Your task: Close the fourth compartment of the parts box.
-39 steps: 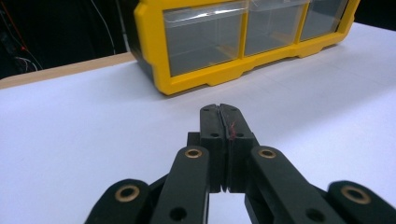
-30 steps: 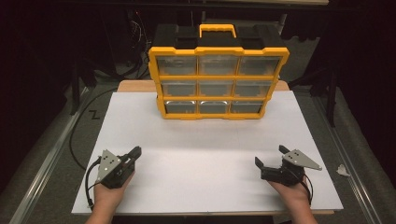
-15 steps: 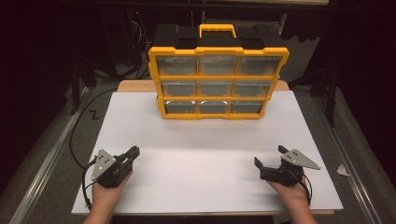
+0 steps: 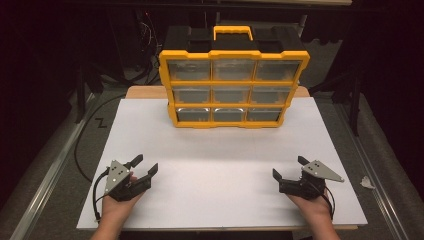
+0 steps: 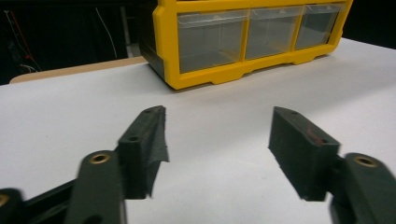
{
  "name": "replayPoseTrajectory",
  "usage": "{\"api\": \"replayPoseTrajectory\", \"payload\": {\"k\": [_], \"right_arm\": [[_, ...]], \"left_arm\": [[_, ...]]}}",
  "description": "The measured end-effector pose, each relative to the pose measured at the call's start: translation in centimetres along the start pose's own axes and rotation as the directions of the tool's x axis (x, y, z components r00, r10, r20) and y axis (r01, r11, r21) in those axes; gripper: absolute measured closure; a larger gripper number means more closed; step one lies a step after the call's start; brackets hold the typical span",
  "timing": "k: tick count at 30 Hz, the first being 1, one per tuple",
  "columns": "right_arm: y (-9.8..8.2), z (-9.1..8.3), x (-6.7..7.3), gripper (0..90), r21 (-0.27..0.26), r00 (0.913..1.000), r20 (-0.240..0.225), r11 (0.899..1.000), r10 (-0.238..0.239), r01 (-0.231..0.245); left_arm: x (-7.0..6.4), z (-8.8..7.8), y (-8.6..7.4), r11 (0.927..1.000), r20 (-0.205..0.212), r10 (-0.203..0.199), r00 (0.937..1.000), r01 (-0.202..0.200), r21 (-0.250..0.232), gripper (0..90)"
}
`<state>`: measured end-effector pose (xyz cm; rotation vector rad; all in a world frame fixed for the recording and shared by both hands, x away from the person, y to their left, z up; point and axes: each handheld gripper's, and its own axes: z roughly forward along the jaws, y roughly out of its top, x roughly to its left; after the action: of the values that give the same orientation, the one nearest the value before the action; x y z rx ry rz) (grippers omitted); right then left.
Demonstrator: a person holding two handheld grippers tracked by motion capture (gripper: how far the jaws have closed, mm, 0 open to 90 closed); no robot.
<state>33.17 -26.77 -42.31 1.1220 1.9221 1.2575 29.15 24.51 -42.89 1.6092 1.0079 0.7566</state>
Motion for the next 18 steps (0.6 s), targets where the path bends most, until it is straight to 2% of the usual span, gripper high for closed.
{"api": "replayPoseTrajectory", "payload": {"k": [2, 3, 9, 18], "right_arm": [[0.03, -0.01, 0.06, 0.7, -0.004, 1.0, -0.005, 1.0, -0.003, 0.003], [0.03, -0.01, 0.06, 0.7, -0.004, 1.0, -0.005, 1.0, -0.003, 0.003], [0.15, -0.16, 0.17, 0.7, -0.016, 0.9999, -0.014, 1.0, -0.004, 0.004], [0.36, -0.62, 0.41, 0.7, -0.037, 0.9997, -0.022, 0.999, -0.011, 0.01]], "left_arm": [[0.07, 0.01, 0.04, 1.0, -0.009, -0.006, 0.9999, 0.006, 0.004, 26.9], [0.14, 0.03, 0.07, 0.9999, -0.01, -0.008, 0.9999, 0.008, 0.009, 26.9], [0.35, 0.63, 0.1, 0.9962, -0.028, -0.022, 0.9994, 0.024, 0.084, 0.1], [0.54, 0.54, 0.05, 0.9964, -0.021, -0.02, 0.9996, 0.022, 0.081, 0.0]]}}
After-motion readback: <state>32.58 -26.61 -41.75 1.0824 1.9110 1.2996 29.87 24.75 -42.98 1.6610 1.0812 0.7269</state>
